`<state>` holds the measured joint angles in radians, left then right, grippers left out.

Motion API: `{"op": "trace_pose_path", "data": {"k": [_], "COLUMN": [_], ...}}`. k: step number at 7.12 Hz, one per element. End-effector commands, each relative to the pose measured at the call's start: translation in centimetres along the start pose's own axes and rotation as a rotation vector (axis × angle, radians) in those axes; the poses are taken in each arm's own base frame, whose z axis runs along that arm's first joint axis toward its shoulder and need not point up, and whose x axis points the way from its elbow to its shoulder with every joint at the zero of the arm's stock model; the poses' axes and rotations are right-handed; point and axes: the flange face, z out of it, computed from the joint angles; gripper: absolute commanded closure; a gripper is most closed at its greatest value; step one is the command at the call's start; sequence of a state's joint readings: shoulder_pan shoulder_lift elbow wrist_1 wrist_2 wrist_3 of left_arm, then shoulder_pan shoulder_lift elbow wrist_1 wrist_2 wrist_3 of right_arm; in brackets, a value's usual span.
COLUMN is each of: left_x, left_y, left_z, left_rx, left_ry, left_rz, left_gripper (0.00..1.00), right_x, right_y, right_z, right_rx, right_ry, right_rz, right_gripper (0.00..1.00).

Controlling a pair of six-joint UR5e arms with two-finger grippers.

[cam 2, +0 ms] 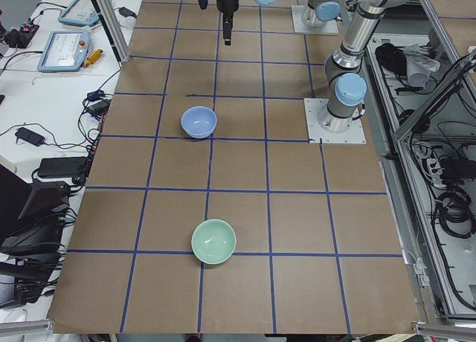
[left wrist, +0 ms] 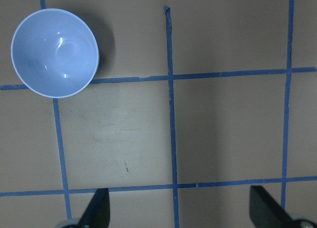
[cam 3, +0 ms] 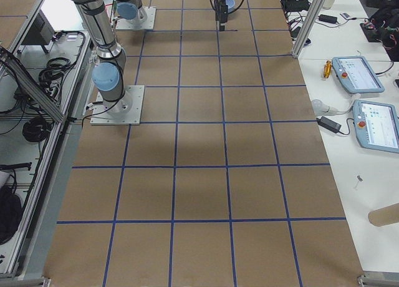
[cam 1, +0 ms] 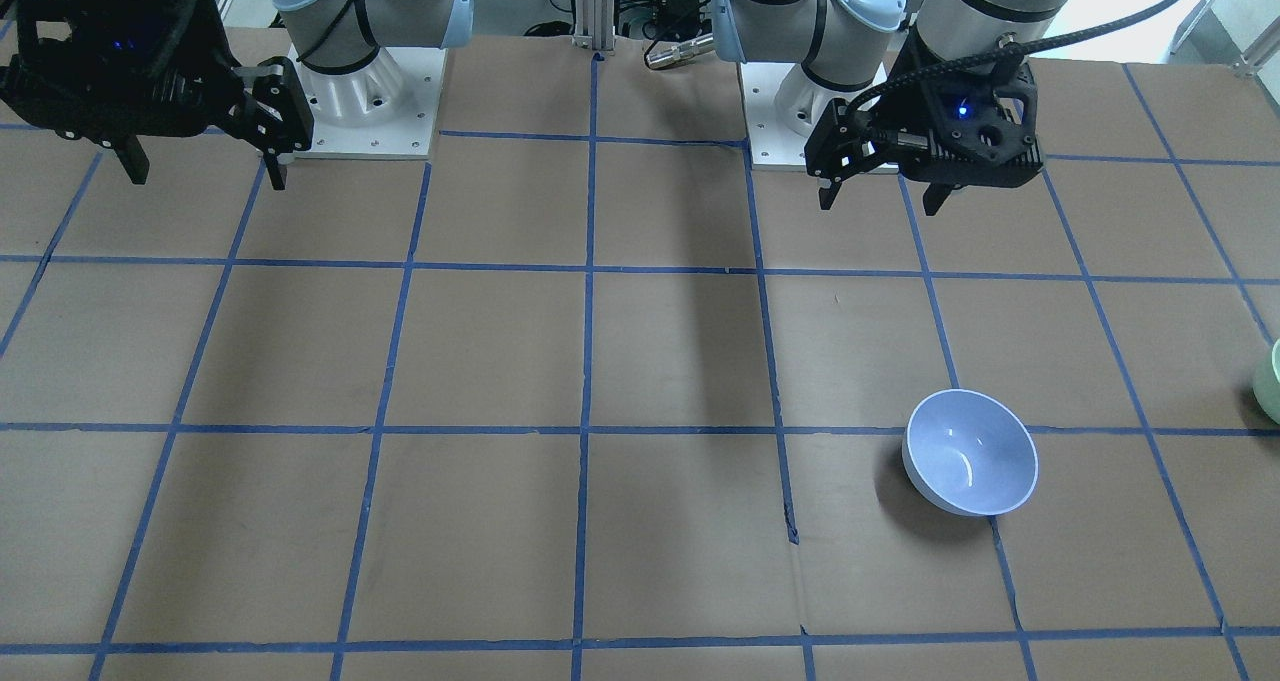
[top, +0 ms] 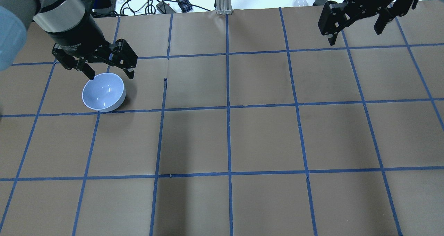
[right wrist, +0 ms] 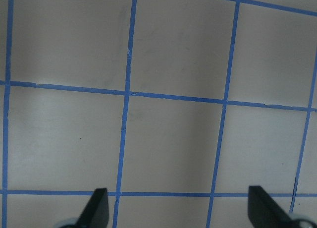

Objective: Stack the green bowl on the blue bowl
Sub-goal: 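Raise the left gripper away from the light blue bowl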

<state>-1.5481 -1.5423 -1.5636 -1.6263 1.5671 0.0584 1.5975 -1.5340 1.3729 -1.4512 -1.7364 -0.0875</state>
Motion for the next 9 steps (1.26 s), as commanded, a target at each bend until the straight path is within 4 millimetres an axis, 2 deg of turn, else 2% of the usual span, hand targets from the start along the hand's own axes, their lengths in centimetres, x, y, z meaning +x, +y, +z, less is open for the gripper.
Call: {"op": "trace_pose_path", "data": {"k": [1, 3, 5, 6, 7, 9], "left_x": [-0.3, -1.3, -5.2, -6.5, -8.5, -14.5], "left_y": [-0.1, -0.6, -1.4, -1.5, -1.6, -1.5], "left_z": [0.3, 0.6, 0.1, -0.1, -0.1, -0.1], "left_rx": [-0.008, -0.014, -0.002, 0.001, 0.000, -0.017], "left_ry": [-0.003, -0.003, 0.004, -0.001, -0.007, -0.042], "left_rz": [-0.005, 0.007, 0.071, 0.129, 0.162, 0.232], "left_gripper": [0.00, 0.00, 0.00, 0.00, 0.00, 0.00], "right_x": [0.0, 0.0, 0.0, 0.0, 0.0, 0.0], "right_y": [0.0, 0.0, 0.0, 0.0, 0.0, 0.0], "right_z": [0.0, 0.0, 0.0, 0.0, 0.0, 0.0], "right_rx": [0.000, 0.000, 0.000, 0.000, 0.000, 0.000], "right_ry": [0.000, 0.000, 0.000, 0.000, 0.000, 0.000], "right_rz": [-0.001, 0.001, -0.001, -0.001, 0.001, -0.001], "right_gripper": [0.00, 0.00, 0.00, 0.00, 0.00, 0.00]}}
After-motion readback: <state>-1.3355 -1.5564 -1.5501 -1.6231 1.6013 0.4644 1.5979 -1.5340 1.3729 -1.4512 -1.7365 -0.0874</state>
